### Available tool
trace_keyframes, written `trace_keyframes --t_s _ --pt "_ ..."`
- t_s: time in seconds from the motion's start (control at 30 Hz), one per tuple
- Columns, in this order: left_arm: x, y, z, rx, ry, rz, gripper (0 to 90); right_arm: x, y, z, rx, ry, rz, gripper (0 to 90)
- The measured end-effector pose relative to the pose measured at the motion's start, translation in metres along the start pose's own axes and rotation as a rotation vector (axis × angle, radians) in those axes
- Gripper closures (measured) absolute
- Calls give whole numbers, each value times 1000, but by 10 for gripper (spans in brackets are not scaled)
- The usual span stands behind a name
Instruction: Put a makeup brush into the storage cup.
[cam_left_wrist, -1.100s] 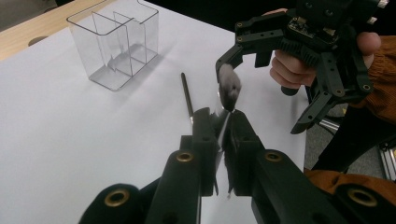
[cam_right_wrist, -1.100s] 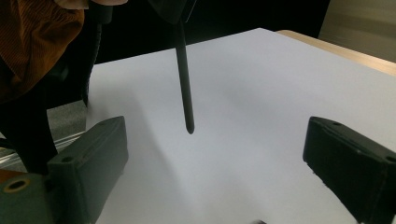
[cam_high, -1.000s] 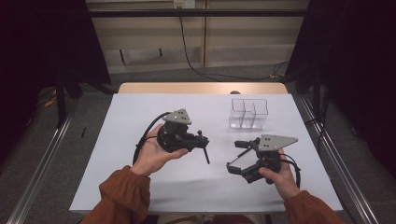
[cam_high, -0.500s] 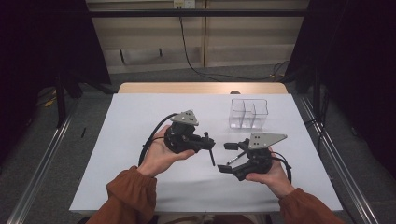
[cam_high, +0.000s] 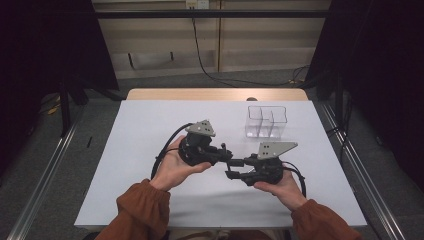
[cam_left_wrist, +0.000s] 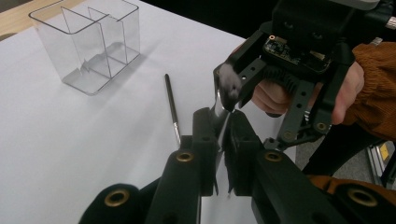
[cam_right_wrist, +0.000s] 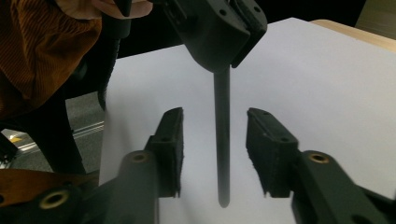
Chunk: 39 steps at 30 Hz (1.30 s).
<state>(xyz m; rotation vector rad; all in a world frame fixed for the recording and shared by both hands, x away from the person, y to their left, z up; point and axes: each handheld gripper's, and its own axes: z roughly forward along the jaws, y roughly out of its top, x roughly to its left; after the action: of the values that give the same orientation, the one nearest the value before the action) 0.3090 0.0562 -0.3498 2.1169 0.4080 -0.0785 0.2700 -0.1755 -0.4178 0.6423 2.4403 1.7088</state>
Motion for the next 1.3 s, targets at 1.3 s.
trace_keyframes --t_s 1.3 --pt "-1 -8 7 -55 -15 33 833 2 1 -2 -17 -28 -28 841"
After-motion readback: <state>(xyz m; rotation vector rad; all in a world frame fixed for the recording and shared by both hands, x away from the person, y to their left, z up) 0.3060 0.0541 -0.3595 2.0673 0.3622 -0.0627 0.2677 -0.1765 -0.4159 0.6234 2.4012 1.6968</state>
